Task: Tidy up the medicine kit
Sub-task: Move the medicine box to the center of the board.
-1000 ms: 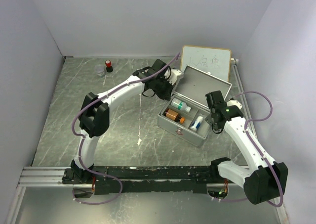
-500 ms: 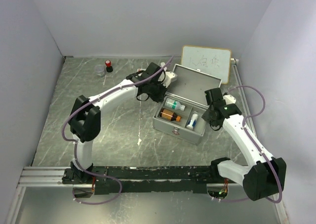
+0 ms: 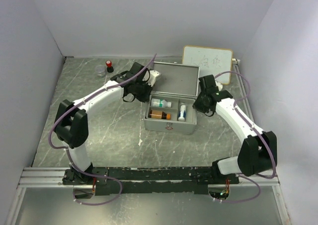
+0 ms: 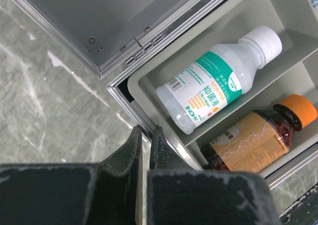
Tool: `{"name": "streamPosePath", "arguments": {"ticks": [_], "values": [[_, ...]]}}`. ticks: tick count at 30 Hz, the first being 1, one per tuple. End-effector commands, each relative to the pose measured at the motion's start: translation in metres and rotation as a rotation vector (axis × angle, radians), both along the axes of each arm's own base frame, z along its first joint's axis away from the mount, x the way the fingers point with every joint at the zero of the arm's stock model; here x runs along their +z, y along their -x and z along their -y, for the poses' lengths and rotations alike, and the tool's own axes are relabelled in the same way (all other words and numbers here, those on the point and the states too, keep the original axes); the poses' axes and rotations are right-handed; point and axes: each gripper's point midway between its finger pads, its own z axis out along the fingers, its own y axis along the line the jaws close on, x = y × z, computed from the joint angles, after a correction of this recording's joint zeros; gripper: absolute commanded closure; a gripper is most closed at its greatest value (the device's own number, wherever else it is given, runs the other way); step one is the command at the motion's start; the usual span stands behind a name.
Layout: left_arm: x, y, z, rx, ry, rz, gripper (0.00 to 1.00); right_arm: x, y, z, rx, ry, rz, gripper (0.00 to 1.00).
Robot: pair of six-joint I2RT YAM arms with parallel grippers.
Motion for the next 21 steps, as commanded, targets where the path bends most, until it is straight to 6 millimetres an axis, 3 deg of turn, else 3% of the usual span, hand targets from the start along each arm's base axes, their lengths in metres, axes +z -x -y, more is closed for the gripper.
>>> {"name": "streamPosePath", "arguments": {"ticks": [1,8,13,15,17,20,21], "values": [[-0.010,0.026,-0.038,-0.023,-0.099,-0.080,0.93,0.021,-0.039,-0.017,0.050,-0.001,0.112,0.81],[-0.005,0.025,-0.055,-0.006,-0.109,-0.082,0.93,0.021,-0.040,-0.043,0.106,0.006,0.098,0.81],[0.000,0.024,-0.052,-0.022,-0.098,-0.077,0.93,0.022,-0.032,-0.044,0.103,0.020,0.090,0.79],[0.004,0.024,-0.051,-0.031,-0.090,-0.074,0.93,0.028,-0.029,-0.041,0.102,0.026,0.101,0.68],[0.009,0.024,-0.049,-0.038,-0.082,-0.076,0.93,0.034,-0.027,-0.038,0.098,0.036,0.110,0.48],[0.017,0.024,-0.046,-0.046,-0.064,-0.076,0.81,0.049,-0.030,-0.037,0.104,0.045,0.136,0.23],[0.019,0.025,-0.044,-0.050,-0.058,-0.078,0.76,0.054,-0.032,-0.037,0.108,0.045,0.147,0.03]]}}
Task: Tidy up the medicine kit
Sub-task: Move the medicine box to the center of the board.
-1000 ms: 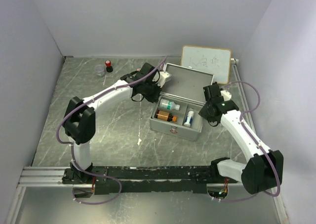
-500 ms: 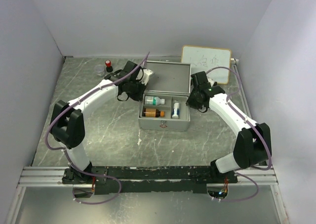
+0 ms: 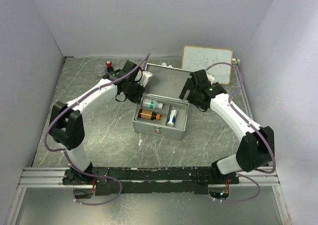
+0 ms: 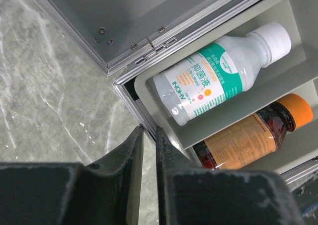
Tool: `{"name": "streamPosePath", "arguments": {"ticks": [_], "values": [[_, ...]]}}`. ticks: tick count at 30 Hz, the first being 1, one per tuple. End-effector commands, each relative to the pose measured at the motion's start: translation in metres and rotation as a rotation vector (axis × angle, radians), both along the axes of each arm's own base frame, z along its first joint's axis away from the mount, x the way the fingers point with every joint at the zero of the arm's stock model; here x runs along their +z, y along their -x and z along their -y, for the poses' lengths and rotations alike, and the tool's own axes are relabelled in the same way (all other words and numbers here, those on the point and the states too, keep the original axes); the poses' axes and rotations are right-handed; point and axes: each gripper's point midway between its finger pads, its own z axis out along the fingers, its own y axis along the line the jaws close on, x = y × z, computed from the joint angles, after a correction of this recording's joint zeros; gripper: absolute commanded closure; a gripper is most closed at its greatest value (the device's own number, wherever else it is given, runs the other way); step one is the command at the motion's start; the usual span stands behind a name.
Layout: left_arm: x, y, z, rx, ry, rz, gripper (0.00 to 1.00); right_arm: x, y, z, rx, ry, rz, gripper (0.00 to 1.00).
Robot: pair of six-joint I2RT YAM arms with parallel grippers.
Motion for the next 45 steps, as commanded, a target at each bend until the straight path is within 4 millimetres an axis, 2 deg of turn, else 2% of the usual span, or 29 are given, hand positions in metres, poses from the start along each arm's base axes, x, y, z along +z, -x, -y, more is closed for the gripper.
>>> {"name": "streamPosePath", "arguments": {"ticks": [1,4,8,11,13,15,19,22,26,29,33,38,41,45], "values": [[0.021,0.023,0.005,-0.089,0.029,-0.049,0.72,0.042,-0.013,0.003,-0.002,0.008,0.102,0.00],[0.032,0.022,0.007,-0.093,0.043,-0.033,0.62,0.062,-0.020,-0.002,0.010,-0.013,0.145,0.00],[0.049,0.019,0.008,-0.092,0.057,0.000,0.58,0.083,-0.029,-0.007,0.019,-0.032,0.185,0.00],[0.058,0.016,0.008,-0.081,0.062,0.017,0.51,0.091,-0.034,-0.005,0.017,-0.021,0.199,0.00],[0.067,0.012,0.009,-0.072,0.072,0.040,0.43,0.092,-0.035,-0.002,0.010,-0.007,0.199,0.00],[0.077,0.007,0.010,-0.064,0.077,0.064,0.40,0.091,-0.034,0.002,0.003,-0.001,0.197,0.00],[0.106,-0.020,0.002,-0.014,0.093,0.147,0.34,0.096,-0.033,0.018,-0.037,0.009,0.213,0.00],[0.120,-0.056,-0.022,0.069,0.101,0.210,0.31,0.098,-0.037,0.037,-0.067,0.019,0.214,0.00],[0.115,-0.099,-0.059,0.176,0.162,0.191,0.31,0.096,-0.046,0.064,-0.101,0.012,0.209,0.00],[0.108,-0.120,-0.066,0.183,0.258,0.163,0.31,0.090,-0.054,0.082,-0.128,-0.002,0.201,0.00],[0.098,-0.136,-0.060,0.141,0.430,0.088,0.31,0.078,-0.064,0.094,-0.136,-0.090,0.196,0.00],[0.081,-0.161,-0.055,0.129,0.463,0.069,0.31,0.066,-0.072,0.111,-0.133,-0.079,0.182,0.00],[0.063,-0.174,-0.048,0.122,0.485,0.033,0.27,0.053,-0.076,0.111,-0.109,-0.092,0.168,0.00],[0.052,-0.187,-0.041,0.115,0.508,0.027,0.27,0.036,-0.083,0.106,-0.081,-0.113,0.154,0.00]]}}
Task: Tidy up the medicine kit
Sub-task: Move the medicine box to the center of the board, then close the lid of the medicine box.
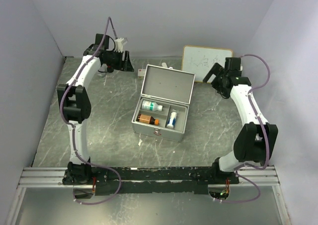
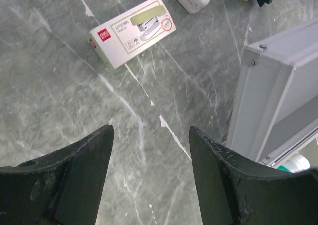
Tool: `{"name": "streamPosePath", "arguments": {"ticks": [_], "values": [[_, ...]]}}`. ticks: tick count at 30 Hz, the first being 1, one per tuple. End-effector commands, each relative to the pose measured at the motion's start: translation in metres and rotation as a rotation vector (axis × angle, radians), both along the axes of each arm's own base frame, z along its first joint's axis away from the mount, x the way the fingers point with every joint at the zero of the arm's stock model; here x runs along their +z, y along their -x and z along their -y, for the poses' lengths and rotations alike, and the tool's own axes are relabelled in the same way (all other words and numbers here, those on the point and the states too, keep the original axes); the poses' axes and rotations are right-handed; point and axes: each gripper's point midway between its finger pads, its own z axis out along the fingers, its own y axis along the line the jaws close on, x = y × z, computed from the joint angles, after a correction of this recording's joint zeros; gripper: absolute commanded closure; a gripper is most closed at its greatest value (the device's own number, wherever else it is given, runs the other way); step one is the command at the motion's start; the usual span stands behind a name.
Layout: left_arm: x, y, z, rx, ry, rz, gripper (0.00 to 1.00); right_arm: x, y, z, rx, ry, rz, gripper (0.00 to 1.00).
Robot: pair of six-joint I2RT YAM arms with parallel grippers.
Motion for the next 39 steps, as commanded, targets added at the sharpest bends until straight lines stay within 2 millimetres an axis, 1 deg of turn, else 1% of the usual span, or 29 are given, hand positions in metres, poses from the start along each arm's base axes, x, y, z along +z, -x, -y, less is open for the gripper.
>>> {"name": "streamPosePath", "arguments": {"ticks": [1,7,8,12,14,17,25,31,39], "values": [[0.011,-0.014,0.019,-0.048,0.084,0.047,0.27,-0.017,-0.012,-0.008,0.071,-0.024,0.008,0.00],[-0.010,-0.020,0.029,-0.081,0.095,0.025,0.24,-0.043,-0.023,-0.015,0.105,-0.056,-0.012,0.00],[-0.011,-0.021,0.032,-0.092,0.107,0.026,0.24,-0.048,-0.026,-0.017,0.112,-0.066,-0.013,0.00],[-0.012,-0.023,0.043,-0.141,0.163,0.030,0.23,-0.057,-0.035,-0.026,0.157,-0.100,0.000,0.00],[-0.011,-0.023,0.049,-0.167,0.196,0.026,0.23,-0.060,-0.040,-0.028,0.176,-0.104,0.004,0.00],[-0.016,-0.018,0.059,-0.202,0.230,0.005,0.21,-0.065,-0.046,-0.032,0.213,-0.113,0.003,0.00],[-0.027,0.006,0.088,-0.307,0.264,-0.034,0.19,-0.060,-0.056,-0.054,0.319,-0.201,0.065,0.00],[-0.016,0.016,0.098,-0.352,0.312,-0.037,0.19,-0.049,-0.058,-0.066,0.388,-0.241,0.108,0.00],[0.015,0.035,0.103,-0.424,0.363,-0.012,0.20,-0.035,-0.054,-0.075,0.457,-0.254,0.138,0.00]]}}
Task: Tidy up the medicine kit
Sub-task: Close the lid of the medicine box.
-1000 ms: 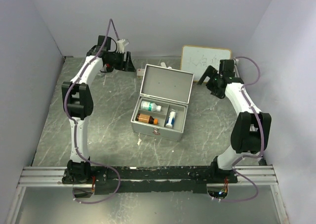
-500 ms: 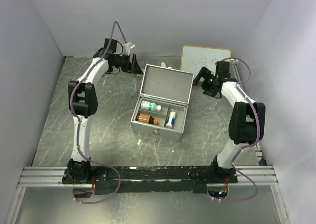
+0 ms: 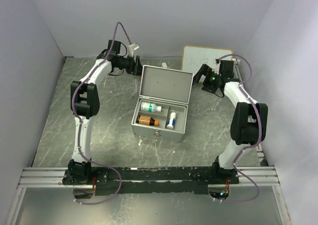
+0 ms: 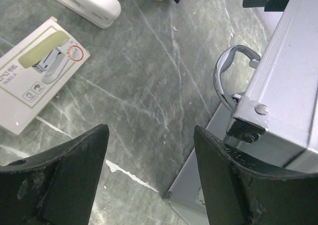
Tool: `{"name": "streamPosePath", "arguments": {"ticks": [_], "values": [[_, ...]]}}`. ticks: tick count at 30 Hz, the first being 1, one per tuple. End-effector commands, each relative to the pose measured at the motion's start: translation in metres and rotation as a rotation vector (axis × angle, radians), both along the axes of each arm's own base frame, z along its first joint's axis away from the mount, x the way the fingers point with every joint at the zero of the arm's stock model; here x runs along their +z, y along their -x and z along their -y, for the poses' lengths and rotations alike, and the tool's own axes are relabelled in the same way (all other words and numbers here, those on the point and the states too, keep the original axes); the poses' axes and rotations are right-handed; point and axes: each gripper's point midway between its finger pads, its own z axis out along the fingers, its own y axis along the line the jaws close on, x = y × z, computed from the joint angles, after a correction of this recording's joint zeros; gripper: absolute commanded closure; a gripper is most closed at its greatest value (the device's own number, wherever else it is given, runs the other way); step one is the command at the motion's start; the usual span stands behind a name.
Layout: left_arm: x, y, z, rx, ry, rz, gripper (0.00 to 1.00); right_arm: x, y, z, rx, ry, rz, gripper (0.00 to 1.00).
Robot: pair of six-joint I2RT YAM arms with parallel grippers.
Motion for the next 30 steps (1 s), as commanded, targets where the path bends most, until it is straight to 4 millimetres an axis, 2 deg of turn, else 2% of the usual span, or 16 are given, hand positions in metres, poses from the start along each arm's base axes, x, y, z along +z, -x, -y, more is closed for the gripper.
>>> {"name": "streamPosePath", "arguments": {"ticks": [1,9,16,24,28,30], "values": [[0.047,0.026,0.017,-0.114,0.099,0.054,0.20,0.027,-0.004,-0.015,0.085,-0.039,0.081,0.00],[0.093,0.044,0.016,-0.156,0.137,0.096,0.20,0.044,0.012,-0.016,0.098,-0.036,0.104,0.00],[0.122,0.077,0.011,-0.198,0.151,0.098,0.20,0.067,0.034,-0.016,0.101,-0.021,0.131,0.00],[0.131,0.131,0.003,-0.267,0.133,0.068,0.20,0.080,0.070,-0.014,0.089,0.002,0.121,0.00],[0.123,0.166,-0.002,-0.301,0.116,0.025,0.20,0.079,0.093,-0.012,0.083,0.021,0.098,0.00],[0.111,0.183,-0.006,-0.308,0.100,-0.009,0.20,0.078,0.106,-0.010,0.075,0.034,0.089,0.00]]}}
